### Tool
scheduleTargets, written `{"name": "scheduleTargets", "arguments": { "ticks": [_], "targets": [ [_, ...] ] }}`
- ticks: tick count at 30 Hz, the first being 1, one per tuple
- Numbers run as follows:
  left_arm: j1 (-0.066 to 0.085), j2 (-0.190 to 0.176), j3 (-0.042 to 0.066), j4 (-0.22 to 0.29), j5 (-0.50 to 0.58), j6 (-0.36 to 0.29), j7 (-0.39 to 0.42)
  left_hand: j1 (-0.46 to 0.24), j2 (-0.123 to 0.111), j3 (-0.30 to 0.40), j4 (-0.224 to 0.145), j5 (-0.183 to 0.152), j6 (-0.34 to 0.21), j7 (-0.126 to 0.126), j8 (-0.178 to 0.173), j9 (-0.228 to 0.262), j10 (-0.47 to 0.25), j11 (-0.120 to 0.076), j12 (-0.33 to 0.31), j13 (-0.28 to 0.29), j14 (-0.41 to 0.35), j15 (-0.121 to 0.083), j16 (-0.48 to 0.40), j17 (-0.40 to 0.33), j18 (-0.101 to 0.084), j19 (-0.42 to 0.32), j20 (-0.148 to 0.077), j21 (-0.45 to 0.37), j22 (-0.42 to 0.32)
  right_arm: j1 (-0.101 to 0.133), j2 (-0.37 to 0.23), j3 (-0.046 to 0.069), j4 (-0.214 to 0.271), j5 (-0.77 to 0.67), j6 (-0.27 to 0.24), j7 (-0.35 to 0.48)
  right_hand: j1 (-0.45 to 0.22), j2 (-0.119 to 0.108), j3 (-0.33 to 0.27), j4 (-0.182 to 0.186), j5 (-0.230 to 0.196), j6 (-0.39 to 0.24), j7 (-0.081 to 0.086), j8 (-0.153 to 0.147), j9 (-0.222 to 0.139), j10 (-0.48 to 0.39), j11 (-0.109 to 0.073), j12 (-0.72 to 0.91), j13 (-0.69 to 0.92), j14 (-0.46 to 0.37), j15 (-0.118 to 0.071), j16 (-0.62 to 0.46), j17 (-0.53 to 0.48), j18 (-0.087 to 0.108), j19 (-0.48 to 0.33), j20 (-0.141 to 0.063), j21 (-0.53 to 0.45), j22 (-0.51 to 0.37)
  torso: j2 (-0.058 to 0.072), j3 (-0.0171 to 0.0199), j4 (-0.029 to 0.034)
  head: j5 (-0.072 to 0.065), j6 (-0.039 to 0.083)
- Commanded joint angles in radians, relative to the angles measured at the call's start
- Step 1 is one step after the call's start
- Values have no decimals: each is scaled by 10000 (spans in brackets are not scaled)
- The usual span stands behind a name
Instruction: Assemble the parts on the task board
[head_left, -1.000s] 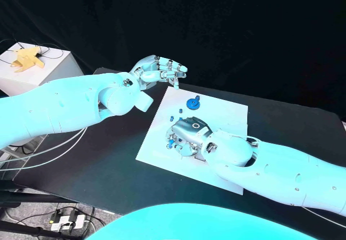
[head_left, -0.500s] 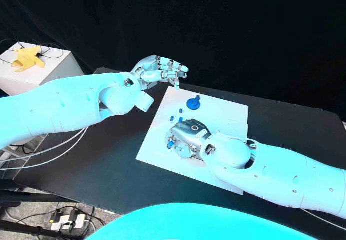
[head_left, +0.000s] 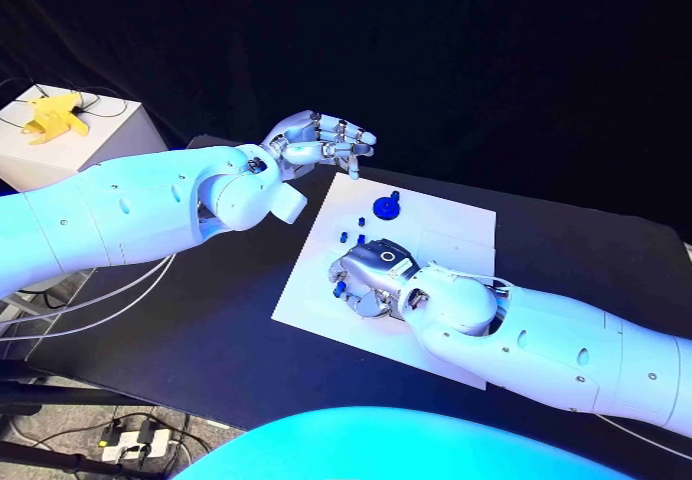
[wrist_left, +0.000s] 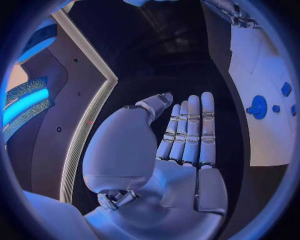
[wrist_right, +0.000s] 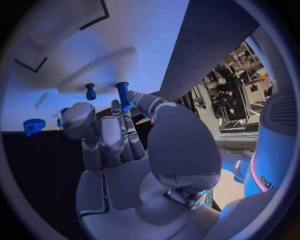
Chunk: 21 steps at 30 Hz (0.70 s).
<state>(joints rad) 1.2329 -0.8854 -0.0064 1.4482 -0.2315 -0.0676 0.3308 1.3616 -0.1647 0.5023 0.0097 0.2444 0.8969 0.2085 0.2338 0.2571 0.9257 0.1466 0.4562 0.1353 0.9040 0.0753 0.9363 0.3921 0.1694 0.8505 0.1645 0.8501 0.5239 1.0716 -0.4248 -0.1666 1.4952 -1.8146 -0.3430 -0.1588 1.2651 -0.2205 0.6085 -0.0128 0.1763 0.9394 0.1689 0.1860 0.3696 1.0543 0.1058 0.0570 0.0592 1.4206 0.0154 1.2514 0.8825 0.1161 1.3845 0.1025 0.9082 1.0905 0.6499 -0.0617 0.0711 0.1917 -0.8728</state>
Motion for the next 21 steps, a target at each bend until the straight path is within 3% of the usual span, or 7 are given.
{"name": "scheduleTargets", "arguments": {
  "ticks": [1,3,11,21],
  "targets": [
    [7,7,5,15,2,142,33,-57,55,-26,-2,20,-40,0,8,-17,-53,-10,37,-13,-3,39,-41,-10,141,14,69,-68,-9,-20,-10,-10,-37,126,112,296,107,-216,-467,-32,-30,-278,59,-247,-127,-603,108,100,48,-249,63,-334,-609,272,-313,101,-974,-690,2,9,-3,-24,2],
    [7,2,4,13,2,143,31,-57,55,-26,-2,20,-40,0,8,-17,-53,-10,37,-13,-3,39,-41,-10,141,14,69,-68,-9,-20,-31,-15,-37,127,-5,301,243,-177,-826,-53,-8,-374,29,-363,-195,-745,101,172,64,-307,66,-378,-727,298,-326,124,-1146,-812,3,12,-1,-32,2],
    [6,-11,-1,6,2,151,21,-57,55,-26,-2,20,-40,0,8,-17,-53,-10,37,-13,-3,39,-41,-10,141,14,69,-68,-9,-21,-240,-19,142,131,-477,306,386,-115,-1274,-45,93,-331,24,-421,-255,-777,86,286,74,-305,52,-364,-767,304,-274,116,-1235,-882,-1,20,6,-48,2],
    [5,-32,-15,-4,2,176,10,-60,55,-36,11,20,-49,1,16,-22,-67,-9,50,-14,-7,42,-39,-13,141,23,71,-90,-27,20,-1088,31,846,497,-1520,351,538,-15,-1650,-5,253,-308,22,-499,-332,-702,62,438,85,-264,29,-351,-808,294,-179,92,-1233,-888,-13,7,-17,-190,2]
  ]
}}
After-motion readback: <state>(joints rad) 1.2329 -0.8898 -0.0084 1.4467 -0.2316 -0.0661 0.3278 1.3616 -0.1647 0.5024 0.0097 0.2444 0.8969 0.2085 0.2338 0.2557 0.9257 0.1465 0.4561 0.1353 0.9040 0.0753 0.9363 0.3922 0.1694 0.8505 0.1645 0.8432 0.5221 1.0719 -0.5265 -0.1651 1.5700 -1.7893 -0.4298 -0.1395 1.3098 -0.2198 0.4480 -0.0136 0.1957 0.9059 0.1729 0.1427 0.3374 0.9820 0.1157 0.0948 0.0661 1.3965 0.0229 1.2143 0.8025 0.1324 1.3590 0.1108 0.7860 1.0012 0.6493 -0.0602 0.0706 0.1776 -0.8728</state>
